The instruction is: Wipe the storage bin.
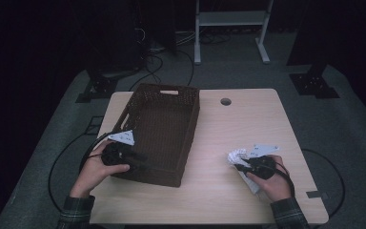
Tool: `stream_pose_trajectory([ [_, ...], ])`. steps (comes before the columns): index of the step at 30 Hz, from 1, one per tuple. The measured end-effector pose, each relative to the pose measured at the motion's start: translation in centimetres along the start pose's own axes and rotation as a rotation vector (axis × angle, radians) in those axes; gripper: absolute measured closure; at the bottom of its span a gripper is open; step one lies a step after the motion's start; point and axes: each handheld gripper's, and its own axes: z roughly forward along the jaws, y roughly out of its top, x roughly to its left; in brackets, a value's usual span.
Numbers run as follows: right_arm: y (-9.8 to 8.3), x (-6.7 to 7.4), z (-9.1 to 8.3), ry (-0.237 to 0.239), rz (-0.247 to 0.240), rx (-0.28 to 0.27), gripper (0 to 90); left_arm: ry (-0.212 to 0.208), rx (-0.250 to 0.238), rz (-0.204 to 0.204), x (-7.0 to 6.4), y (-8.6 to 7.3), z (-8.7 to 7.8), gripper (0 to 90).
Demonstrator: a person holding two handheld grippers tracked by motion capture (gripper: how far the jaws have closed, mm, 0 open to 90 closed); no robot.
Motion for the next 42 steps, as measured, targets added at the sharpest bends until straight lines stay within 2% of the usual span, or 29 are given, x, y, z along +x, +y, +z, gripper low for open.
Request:
stream_pose_trajectory([
  [3, 0.0, 0.0, 0.0, -0.001, 0.0, 0.0, 71.9, -0.025, 0.004, -0.011, 0.0, 0.0, 0.0, 60.3],
  [7, 0.0, 0.0, 0.0, 0.0, 0.0, 0.002, 72.0, -0.044, 0.004, -0.006, -0.1, 0.2, 0.2, 66.3],
  [12, 0.0, 0.0, 0.1, 0.0, -0.005, 0.0, 72.0, -0.056, -0.006, -0.001, -0.4, 0.6, 0.8, 71.9],
  [20, 0.0, 0.0, 0.0, -0.003, -0.004, 0.0, 72.0, -0.03, -0.023, 0.002, -0.9, 1.6, 2.0, 73.9],
  [29, 0.0, 0.0, 0.0, -0.004, -0.005, 0.0, 72.0, -0.031, -0.036, -0.008, -0.9, 3.0, 3.3, 77.8],
  [42, 0.0, -0.1, -0.1, -0.007, 0.002, -0.003, 72.0, -0.018, -0.02, -0.005, -1.1, 6.0, 5.8, 81.1],
])
